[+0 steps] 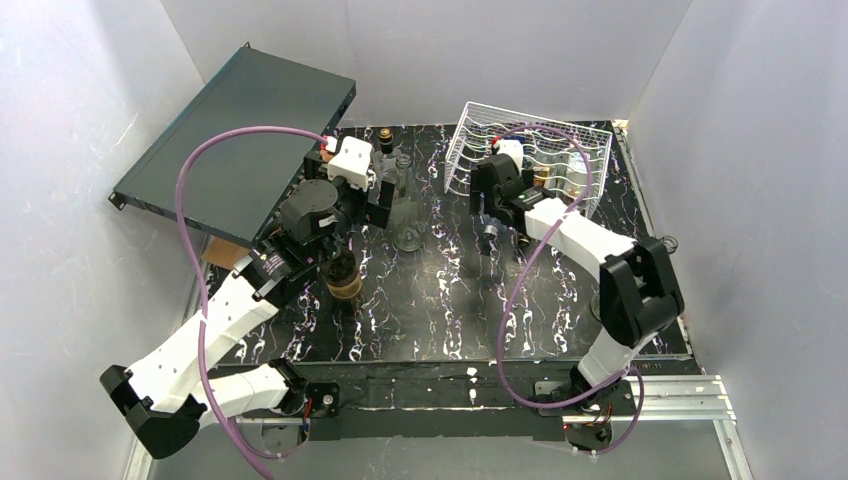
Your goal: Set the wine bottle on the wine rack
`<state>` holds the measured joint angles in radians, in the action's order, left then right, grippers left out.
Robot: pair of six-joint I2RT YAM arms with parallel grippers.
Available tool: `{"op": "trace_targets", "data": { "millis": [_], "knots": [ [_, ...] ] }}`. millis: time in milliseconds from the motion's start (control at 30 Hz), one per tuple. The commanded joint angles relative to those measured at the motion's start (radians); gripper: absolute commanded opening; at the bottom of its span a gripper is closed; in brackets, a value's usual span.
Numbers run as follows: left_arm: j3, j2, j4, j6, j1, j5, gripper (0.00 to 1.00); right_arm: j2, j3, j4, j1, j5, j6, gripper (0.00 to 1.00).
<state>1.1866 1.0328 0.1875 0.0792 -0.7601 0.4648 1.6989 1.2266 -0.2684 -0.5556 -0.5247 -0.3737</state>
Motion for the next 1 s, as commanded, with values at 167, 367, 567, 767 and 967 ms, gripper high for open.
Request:
{"op": "trace_targets", "data": {
  "millis": [167,367,567,767,967],
  "knots": [
    [-0.004,-0.027,-0.028,0.014,-0.004,0.045,0.99,-0.213,0.116,0.010,0.005,0.098,0.006,0.94],
    [-0.009,-0.046,-0.036,0.014,-0.004,0.053,0.99,-0.261,0.108,0.103,0.005,0.236,-0.052,0.94],
    [-0.022,-0.065,-0.054,0.024,-0.005,0.069,0.99,-0.244,0.108,0.243,0.005,0.377,-0.059,0.94],
    [-0.034,-0.097,-0.078,0.040,-0.005,0.107,0.99,-0.147,0.163,0.366,0.003,0.602,-0.074,0.94],
    [-0.035,-0.112,-0.082,0.047,-0.005,0.118,0.99,-0.082,0.263,0.381,-0.056,0.702,-0.023,0.94]
  ]
}}
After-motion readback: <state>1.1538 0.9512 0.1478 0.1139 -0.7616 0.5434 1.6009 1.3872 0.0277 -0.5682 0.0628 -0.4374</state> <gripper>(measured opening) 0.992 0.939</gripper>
